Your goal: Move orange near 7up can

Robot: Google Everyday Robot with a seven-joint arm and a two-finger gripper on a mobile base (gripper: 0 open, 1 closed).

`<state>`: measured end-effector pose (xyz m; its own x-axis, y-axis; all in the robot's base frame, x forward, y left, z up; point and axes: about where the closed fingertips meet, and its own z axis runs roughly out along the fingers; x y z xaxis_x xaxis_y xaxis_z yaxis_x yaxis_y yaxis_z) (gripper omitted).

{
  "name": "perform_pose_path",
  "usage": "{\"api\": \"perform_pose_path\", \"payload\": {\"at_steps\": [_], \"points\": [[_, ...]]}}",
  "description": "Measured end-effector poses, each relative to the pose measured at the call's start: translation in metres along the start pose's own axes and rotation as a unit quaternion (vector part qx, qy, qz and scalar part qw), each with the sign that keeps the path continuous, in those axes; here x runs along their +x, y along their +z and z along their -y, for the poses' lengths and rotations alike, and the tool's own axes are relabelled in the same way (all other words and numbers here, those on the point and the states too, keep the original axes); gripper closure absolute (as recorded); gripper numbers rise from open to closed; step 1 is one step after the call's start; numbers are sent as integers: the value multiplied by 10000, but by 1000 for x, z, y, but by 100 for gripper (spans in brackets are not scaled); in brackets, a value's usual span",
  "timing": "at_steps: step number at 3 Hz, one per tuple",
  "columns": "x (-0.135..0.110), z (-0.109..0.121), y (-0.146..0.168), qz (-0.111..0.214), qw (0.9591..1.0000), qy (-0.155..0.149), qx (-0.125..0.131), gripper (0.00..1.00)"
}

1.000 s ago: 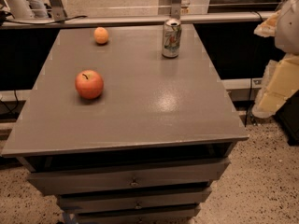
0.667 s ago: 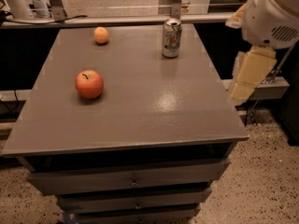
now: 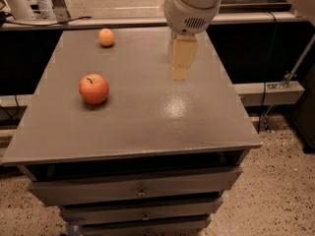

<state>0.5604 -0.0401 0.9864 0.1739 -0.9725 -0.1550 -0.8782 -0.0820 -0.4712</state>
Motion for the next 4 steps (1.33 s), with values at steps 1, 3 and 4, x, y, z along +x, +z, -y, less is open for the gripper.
{"api": "perform_pose_path", "payload": {"at_steps": [1, 3, 4], "points": [[0, 0, 0, 0, 10000, 0, 1, 0], [-30, 83, 32, 471, 9977, -42, 493, 0], [-55, 140, 63, 658, 9956, 112, 658, 0]]}}
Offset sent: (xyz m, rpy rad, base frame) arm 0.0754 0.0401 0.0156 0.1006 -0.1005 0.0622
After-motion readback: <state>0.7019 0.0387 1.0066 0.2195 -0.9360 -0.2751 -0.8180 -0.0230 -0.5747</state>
